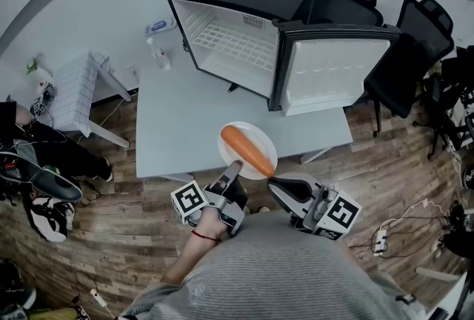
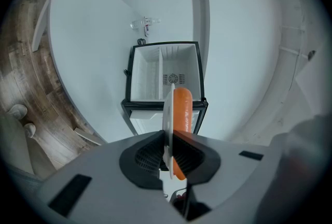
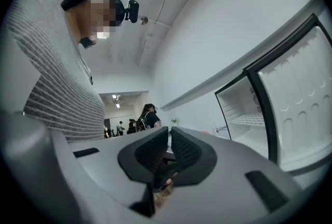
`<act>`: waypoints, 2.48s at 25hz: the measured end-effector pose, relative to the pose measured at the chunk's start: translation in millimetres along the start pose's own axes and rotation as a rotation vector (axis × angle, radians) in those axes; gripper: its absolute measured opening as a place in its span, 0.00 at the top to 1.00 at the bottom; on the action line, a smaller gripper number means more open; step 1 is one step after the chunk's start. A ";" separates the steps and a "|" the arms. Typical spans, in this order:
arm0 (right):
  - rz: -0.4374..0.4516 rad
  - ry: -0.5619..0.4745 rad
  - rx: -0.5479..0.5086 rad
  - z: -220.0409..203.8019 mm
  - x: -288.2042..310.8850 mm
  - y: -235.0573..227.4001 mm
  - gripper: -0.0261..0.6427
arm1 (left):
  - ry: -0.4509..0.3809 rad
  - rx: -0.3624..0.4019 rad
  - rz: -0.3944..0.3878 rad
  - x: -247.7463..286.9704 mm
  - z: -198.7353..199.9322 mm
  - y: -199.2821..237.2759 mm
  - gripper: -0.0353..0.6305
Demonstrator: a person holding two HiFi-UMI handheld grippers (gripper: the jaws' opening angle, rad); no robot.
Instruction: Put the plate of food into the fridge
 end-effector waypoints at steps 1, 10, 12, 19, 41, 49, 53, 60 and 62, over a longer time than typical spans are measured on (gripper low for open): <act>-0.002 -0.007 -0.005 1.4 0.4 -0.7 0.94 | -0.001 0.001 0.001 -0.2 -0.2 -0.2 0.88; 0.018 0.003 0.005 1.5 -6.7 -1.7 0.94 | -0.012 0.007 -0.007 1.1 -4.3 -1.3 0.88; 0.019 0.006 0.000 1.7 -8.1 -3.9 0.94 | -0.018 0.008 -0.009 1.6 -5.3 -1.8 0.88; 0.031 0.014 -0.011 0.4 -18.5 -11.7 0.94 | -0.038 0.010 -0.015 3.5 -15.0 1.3 0.88; 0.028 0.011 -0.011 -5.2 31.9 -63.0 0.94 | -0.038 -0.007 -0.021 51.4 37.8 1.3 0.88; 0.018 0.022 0.027 -9.5 76.5 -94.1 0.94 | 0.000 -0.014 -0.015 91.4 81.6 0.1 0.88; -0.021 0.019 -0.013 -9.2 95.1 -116.2 0.94 | 0.026 -0.016 -0.015 110.5 100.1 -2.3 0.88; -0.032 0.018 0.020 -15.8 137.0 -134.2 0.94 | 0.063 -0.027 -0.011 138.9 140.1 -2.4 0.88; -0.050 0.018 0.015 -18.8 146.8 -141.1 0.94 | 0.074 -0.028 -0.005 144.7 151.5 -1.3 0.88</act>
Point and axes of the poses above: the fingertips, and each gripper's own axes: x forward along the fingers, y to its left, z out of its top, the point moved 4 cm from there along -x, backward along the fingers, and after that the axes turned 10 degrees about -y, right-handed, at the moved point
